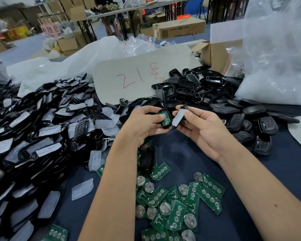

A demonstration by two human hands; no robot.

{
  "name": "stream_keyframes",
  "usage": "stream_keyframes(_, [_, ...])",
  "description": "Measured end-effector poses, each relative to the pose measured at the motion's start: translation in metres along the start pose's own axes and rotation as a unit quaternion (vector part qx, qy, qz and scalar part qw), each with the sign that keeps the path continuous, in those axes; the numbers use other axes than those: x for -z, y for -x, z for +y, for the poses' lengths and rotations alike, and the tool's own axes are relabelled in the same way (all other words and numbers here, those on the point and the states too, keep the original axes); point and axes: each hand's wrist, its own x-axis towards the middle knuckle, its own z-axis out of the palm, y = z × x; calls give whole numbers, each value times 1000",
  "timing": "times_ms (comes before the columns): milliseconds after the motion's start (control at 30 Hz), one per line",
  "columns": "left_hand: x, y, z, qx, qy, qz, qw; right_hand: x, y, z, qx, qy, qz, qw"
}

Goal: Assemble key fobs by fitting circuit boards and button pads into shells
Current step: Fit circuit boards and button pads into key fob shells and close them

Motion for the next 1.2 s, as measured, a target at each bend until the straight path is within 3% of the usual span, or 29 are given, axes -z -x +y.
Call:
stream_keyframes(267, [-1, 1, 1, -23, -8, 13, 1000, -1, -1, 3, 20, 32, 19, 999])
stream_keyframes(567, [-12, 1, 0, -110, -107, 12, 988, 0, -3, 8, 80, 85, 88, 989])
stream_keyframes(933, [-27, 2, -1, -240, -278, -69, 928, 8, -3, 7, 121, 142, 146, 972])
stream_keyframes(1033, [-25, -1, -5, -260, -306, -52, 914, 10, -2, 7, 139, 210, 189, 949])
stream_keyframes(1200, [-20, 2, -9, -199, -218, -87, 952, 14, -2, 2, 145, 307, 157, 927])
